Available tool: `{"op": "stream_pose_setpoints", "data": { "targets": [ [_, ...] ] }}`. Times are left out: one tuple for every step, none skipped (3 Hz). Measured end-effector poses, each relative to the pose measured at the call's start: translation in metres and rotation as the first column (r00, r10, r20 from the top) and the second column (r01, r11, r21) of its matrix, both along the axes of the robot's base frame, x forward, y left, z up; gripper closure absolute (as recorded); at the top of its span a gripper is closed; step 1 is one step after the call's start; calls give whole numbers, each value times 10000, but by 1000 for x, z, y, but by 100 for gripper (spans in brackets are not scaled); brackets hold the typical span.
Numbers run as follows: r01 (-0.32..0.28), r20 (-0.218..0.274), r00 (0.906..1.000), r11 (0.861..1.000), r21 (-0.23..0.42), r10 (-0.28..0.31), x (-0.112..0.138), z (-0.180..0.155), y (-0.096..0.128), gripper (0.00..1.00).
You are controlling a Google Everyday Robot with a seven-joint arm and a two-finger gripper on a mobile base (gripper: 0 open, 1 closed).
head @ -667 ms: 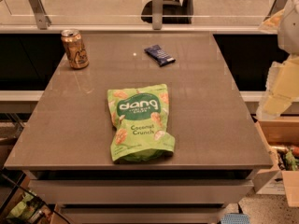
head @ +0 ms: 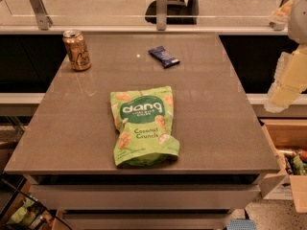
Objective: Pick blue chip bag
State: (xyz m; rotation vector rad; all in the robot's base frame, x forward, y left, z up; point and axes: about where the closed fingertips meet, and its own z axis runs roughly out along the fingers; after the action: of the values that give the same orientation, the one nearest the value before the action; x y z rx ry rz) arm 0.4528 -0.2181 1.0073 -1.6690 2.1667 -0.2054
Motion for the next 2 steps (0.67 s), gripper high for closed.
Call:
{"op": "stream_pose_setpoints", "data": {
  "targets": [
    [-664,667,9957,9970,403,636,11,9,-3,0],
    [-2179,1525,9660,9749,446,2090,17,19,7,0]
  ]
}}
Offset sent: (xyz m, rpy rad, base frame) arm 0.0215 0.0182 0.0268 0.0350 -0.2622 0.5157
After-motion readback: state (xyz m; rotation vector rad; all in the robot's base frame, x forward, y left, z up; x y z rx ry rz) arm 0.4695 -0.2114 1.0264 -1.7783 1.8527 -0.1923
